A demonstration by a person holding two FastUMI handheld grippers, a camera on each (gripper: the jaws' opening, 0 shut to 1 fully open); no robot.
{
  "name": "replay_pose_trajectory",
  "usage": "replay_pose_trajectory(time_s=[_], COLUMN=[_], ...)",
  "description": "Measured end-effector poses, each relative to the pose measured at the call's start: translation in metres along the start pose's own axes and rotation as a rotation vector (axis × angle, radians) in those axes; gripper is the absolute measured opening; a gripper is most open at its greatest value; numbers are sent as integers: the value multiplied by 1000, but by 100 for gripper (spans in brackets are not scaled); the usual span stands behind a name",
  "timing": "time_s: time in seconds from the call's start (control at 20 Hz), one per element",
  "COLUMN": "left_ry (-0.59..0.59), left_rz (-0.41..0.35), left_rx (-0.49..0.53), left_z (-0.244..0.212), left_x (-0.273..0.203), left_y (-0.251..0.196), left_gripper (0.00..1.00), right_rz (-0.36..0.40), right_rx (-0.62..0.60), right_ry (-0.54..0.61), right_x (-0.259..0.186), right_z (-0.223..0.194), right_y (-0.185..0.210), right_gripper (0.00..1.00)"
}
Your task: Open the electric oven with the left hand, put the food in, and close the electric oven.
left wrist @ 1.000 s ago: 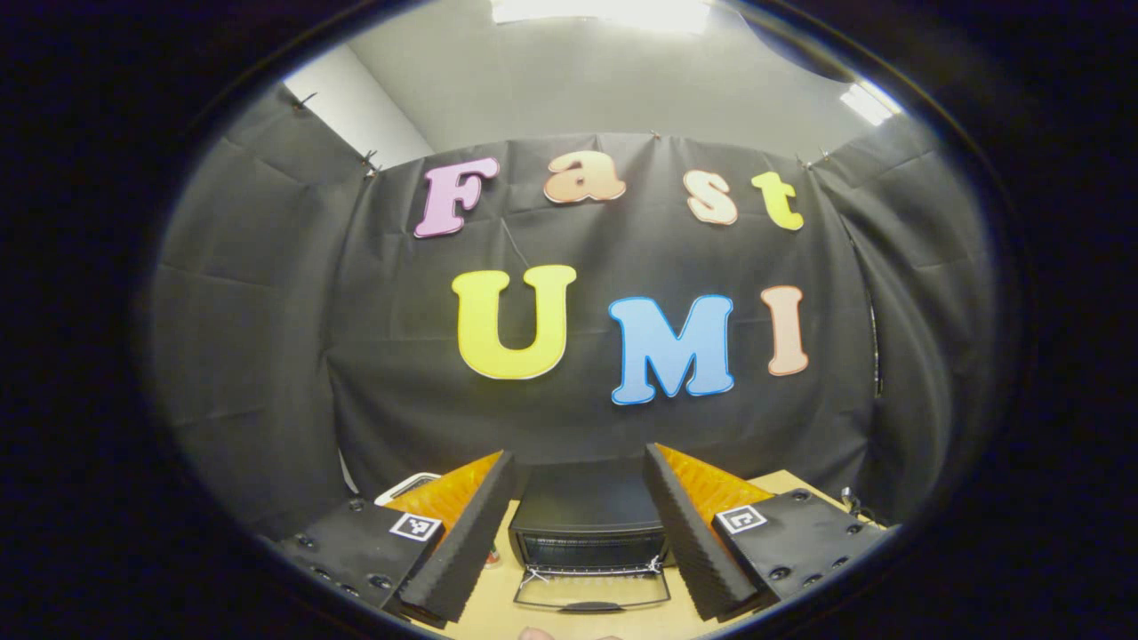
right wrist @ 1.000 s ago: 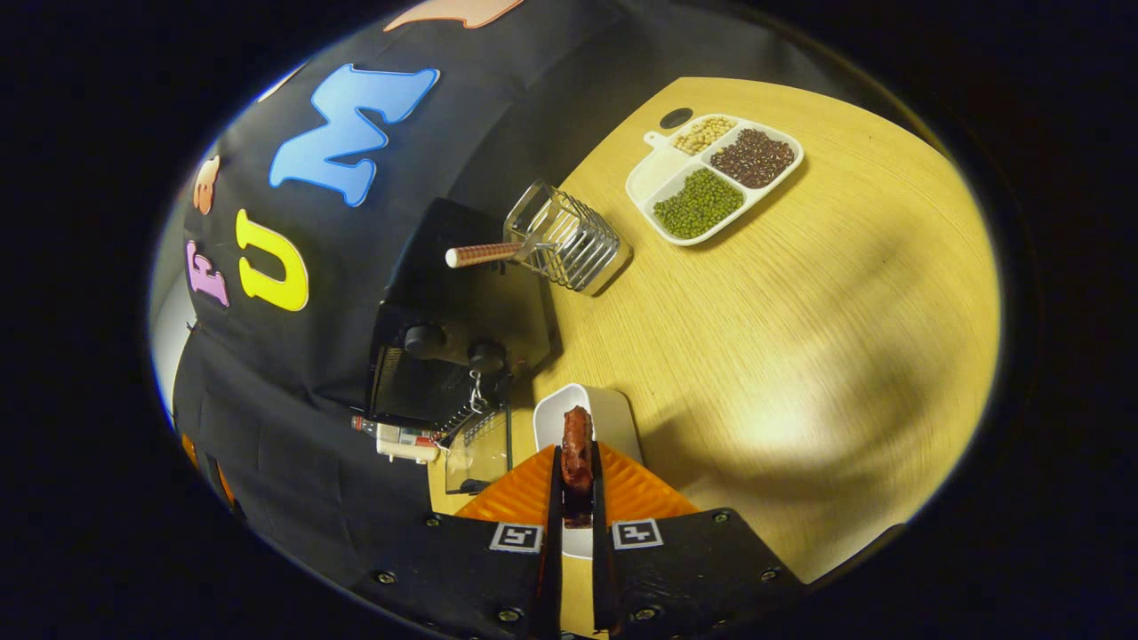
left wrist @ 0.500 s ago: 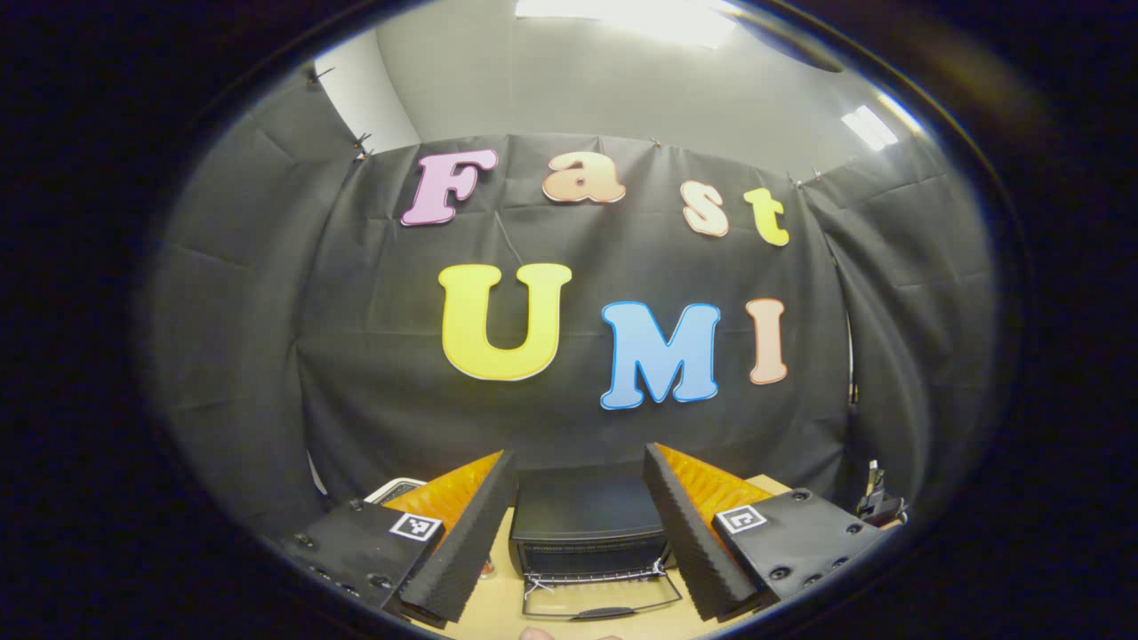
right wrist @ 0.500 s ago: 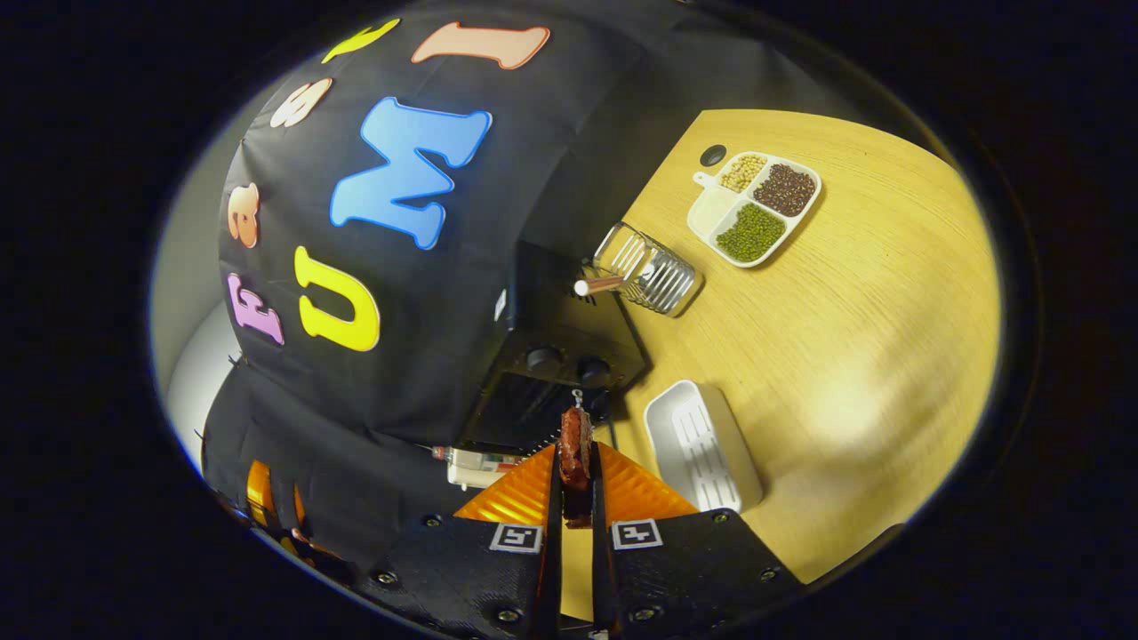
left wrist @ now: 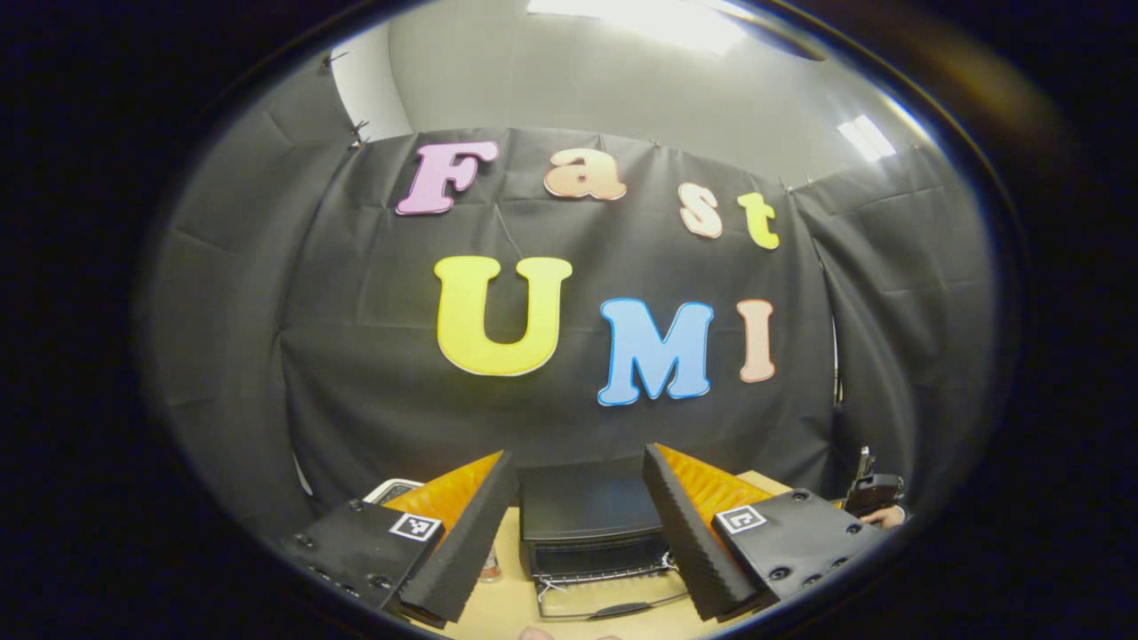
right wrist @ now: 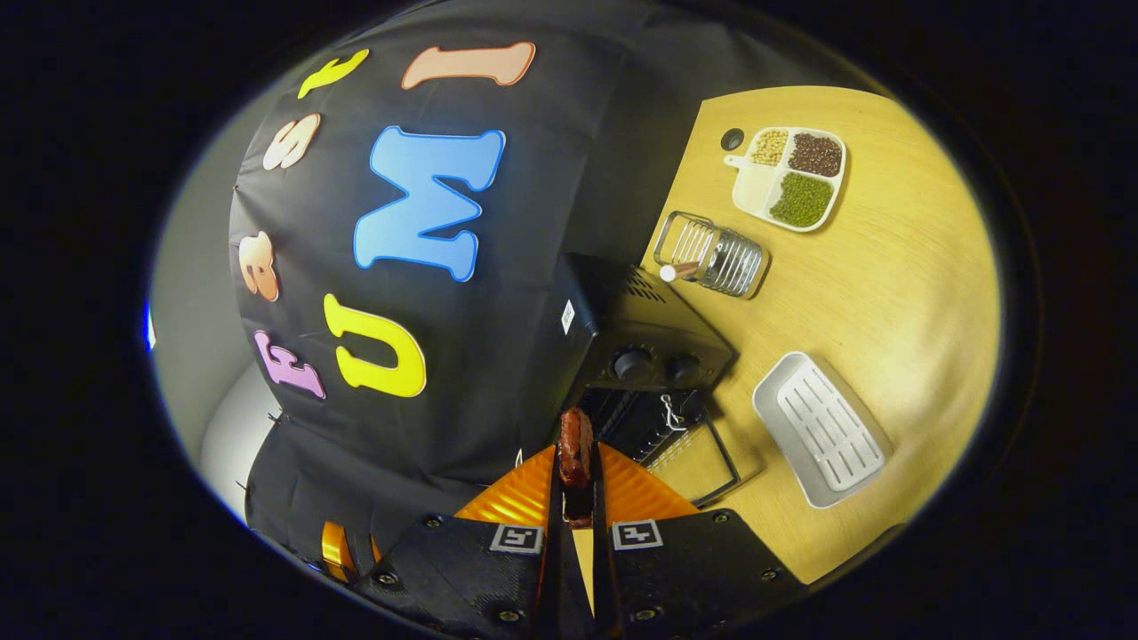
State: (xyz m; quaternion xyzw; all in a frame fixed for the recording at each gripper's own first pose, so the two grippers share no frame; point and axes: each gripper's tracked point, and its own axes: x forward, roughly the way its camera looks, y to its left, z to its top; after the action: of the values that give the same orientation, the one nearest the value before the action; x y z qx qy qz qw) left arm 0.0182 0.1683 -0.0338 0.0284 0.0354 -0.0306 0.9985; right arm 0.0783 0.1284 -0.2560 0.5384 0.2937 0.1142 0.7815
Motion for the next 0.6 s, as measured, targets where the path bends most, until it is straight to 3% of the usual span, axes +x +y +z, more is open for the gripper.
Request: replay_pose_trajectory(time_s=[0.2, 0.3, 0.35, 0.4, 0.6], left_ry=[16, 21, 28, 33, 48], left_rz=[14, 11, 12, 14, 31], left_rx=[8, 11, 12, 13, 5], left_z=[-9, -12, -16, -18, -26], left_x=[-6, -9, -9, -10, -12], left_y=[23, 30, 34, 39, 57], left_gripper=[100, 89, 89, 100, 100], right_rz=[5, -9, -11, -21, -70], right_rx=[13, 28, 41, 54, 65], right_ry=[1, -8, -12, -15, -28], right_x=[38, 61, 71, 79, 118], right_z=[-16, -23, -27, -31, -48], right_y=[8, 5, 4, 2, -11], right_gripper=[14, 15, 14, 14, 15])
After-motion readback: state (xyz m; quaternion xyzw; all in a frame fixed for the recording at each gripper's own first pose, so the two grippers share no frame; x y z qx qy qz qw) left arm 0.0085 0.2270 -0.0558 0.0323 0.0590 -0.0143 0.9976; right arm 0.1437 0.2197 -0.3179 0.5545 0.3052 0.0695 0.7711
